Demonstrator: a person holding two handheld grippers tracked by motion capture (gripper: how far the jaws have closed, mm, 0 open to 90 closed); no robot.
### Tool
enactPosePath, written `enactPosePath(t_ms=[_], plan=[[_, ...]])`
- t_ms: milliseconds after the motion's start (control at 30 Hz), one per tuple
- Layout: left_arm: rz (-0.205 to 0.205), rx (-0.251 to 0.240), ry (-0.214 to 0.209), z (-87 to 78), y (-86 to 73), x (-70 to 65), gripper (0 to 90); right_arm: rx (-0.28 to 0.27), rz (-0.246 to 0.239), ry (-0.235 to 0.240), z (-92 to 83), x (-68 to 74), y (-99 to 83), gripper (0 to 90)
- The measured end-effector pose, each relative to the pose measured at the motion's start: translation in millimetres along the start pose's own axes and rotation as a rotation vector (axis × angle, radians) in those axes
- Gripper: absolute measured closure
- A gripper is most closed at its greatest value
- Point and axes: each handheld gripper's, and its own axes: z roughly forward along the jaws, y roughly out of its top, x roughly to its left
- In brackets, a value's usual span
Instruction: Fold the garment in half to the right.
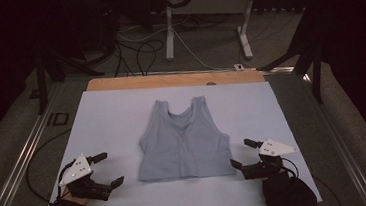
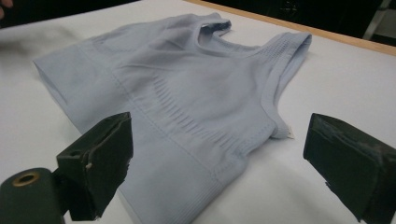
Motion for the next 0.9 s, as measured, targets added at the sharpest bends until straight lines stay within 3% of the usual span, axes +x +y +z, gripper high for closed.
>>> enactPosePath(t_ms=[200,467,900], plan=[[0.0,-0.003,-0.002,0.2,0.3,0.1,0.5,0.015,-0.027,-0.007,2.6,3.9,0.8,8.5],[0.003,0.006,-0.006,2.2,1.6,0.3,0.5,0.017,-0.022,0.0,3.6,3.4,1.2,8.5],[0.002,0.033,-0.047,7.1,7.9,-7.5,0.5,0.014,-0.015,0.008,5.1,7.1,6.0,8.8]])
